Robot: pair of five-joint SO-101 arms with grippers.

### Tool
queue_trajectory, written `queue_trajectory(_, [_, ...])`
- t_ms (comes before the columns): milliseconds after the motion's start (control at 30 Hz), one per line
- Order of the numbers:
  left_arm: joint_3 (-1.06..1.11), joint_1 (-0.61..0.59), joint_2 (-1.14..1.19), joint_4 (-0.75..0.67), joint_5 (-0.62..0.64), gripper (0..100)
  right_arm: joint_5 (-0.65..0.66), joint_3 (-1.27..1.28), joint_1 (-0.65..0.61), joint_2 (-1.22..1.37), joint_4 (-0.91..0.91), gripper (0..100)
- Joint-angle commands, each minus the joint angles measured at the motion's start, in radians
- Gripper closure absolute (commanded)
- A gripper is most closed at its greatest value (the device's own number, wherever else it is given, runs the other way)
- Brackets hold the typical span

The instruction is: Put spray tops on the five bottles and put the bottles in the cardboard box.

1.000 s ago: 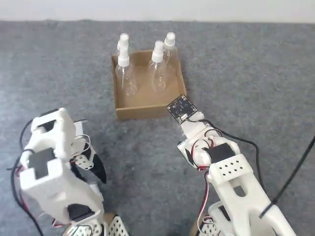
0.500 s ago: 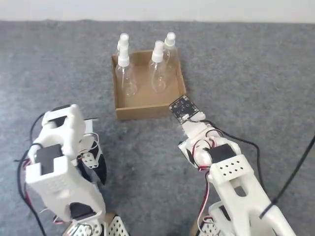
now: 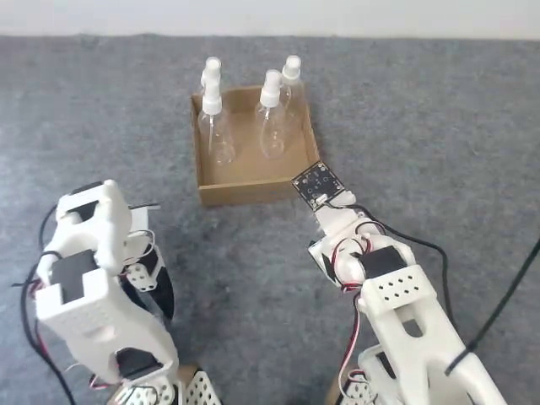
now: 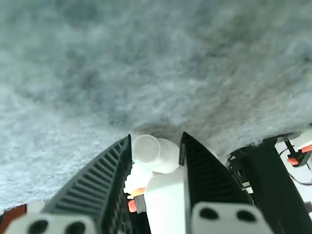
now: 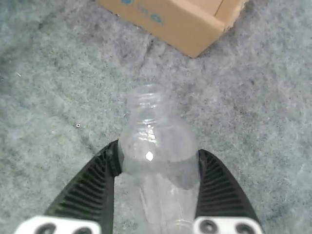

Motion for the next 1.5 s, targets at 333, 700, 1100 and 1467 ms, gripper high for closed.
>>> queue_trajectory(333, [-0.007,-0.006,-0.012,0.003,-0.126,85,0.011,-0.011,0.010,-0.018,-0.028,92.3])
queue_trajectory(700, [-0.004,0.150,-0.023,-0.029,0.006,85,0.011,-0.011,0.010,-0.018,-0.028,92.3])
queue_trajectory(1100, [-0.082,0.149,-0.129,-0.020,0.110,85,0.011,-0.011,0.012,-0.019,-0.028,92.3])
queue_trajectory(1467, [0.047,0.101,-0.615,-0.025,0.110,87,0.011,-0.011,0.012,-0.019,-0.028,92.3])
